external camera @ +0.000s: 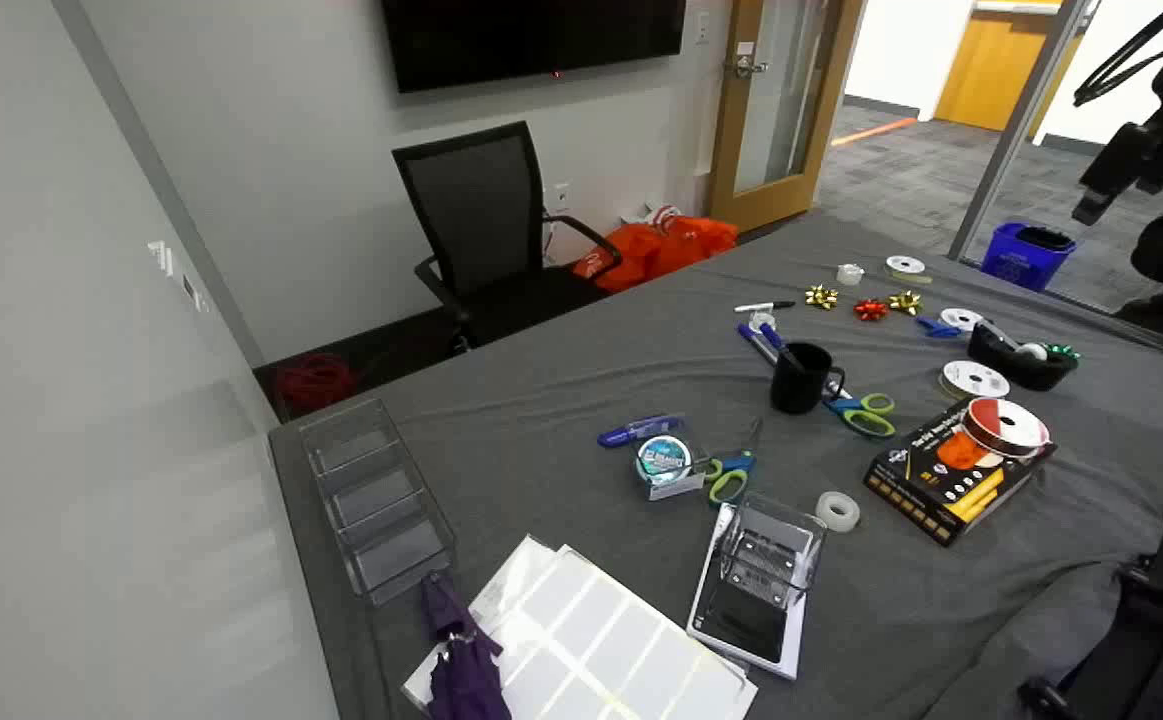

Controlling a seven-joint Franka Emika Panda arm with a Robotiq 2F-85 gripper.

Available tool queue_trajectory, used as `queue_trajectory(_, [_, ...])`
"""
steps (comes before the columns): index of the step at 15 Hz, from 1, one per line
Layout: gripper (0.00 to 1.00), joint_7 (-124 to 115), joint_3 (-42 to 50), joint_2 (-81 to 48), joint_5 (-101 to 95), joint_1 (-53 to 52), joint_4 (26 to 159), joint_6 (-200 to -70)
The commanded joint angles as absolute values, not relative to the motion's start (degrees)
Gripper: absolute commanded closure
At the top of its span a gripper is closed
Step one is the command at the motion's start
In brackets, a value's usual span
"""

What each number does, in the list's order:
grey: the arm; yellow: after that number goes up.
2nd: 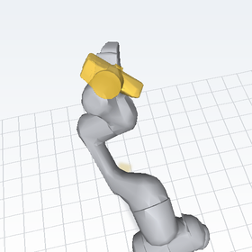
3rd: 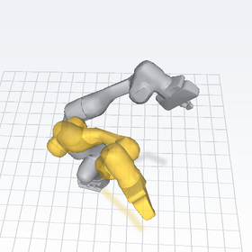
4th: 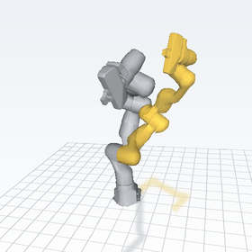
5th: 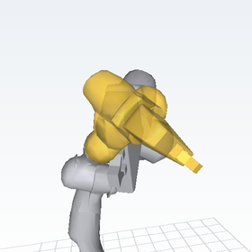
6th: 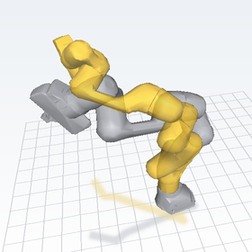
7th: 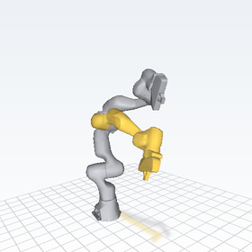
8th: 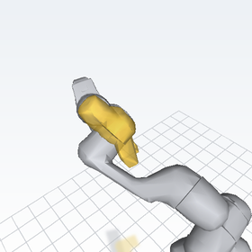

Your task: Move the clear case with a blue object in it to the right

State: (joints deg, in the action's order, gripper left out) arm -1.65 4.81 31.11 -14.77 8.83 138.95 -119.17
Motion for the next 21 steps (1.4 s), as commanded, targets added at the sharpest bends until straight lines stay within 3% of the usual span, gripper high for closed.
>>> queue_trajectory(1, [0.0,-1.6,4.7,31.1,-14.7,8.9,138.8,-119.0])
queue_trajectory(16, [0.0,-35.0,-1.8,11.8,7.9,5.1,133.0,-130.1])
queue_trajectory(21, [0.0,-37.5,-1.8,11.4,6.0,4.5,133.2,-131.2])
